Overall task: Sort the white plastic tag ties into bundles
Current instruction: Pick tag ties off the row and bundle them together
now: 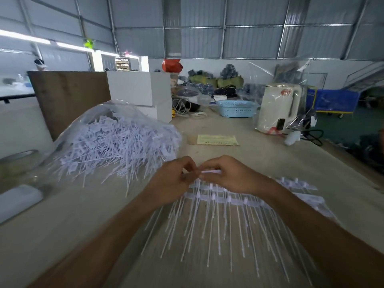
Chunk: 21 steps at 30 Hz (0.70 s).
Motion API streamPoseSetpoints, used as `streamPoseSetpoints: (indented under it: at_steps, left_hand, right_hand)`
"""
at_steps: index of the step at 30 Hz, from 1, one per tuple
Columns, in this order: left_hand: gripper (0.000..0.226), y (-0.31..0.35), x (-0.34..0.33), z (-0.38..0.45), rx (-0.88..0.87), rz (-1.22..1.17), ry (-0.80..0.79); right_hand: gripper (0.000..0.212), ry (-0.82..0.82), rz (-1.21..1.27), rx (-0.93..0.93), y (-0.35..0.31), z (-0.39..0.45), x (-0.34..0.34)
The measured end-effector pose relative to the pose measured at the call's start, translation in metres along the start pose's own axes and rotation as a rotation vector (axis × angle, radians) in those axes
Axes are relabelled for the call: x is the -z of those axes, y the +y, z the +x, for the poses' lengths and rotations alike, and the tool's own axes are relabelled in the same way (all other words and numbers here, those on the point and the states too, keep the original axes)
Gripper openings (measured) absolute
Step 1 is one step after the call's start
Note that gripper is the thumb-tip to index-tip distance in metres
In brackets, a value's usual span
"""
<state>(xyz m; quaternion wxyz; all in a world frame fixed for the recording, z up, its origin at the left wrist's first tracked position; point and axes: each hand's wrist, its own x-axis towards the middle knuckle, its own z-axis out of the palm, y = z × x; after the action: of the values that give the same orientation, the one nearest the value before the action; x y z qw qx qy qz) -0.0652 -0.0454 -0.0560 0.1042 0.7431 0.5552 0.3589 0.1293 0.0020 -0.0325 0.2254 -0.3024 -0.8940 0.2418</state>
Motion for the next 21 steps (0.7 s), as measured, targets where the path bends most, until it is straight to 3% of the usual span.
streamPoseSetpoints:
  at_steps: [3,6,10,13,16,21]
  left_hand:
    - [0.021,-0.004,0.007,0.000,0.170,-0.079,0.030]
    - [0.026,-0.005,0.013,-0.004,0.292,-0.568,-0.081]
    - [0.010,0.002,0.011,-0.006,0.240,-0.918,-0.050]
    - [0.014,0.003,0.011,-0.006,0.207,-1.036,-0.038]
    - [0.022,0.001,0.010,-0.009,0.299,-1.107,-0.027]
    - [0.027,-0.001,0.016,-0.012,0.343,-1.043,-0.254]
  right_hand:
    - [0.019,0.010,0.007,-0.009,0.002,0.002,0.008]
    - [0.019,0.005,0.082,-0.014,-0.003,0.001,0.011]
    - [0.011,-0.143,0.064,-0.061,-0.009,-0.003,0.003]
    - [0.012,-0.174,0.150,-0.095,-0.014,-0.005,0.002]
    - [0.013,-0.152,0.227,-0.090,-0.020,-0.007,0.006]
    - [0.010,-0.098,0.118,-0.069,-0.024,-0.004,0.009]
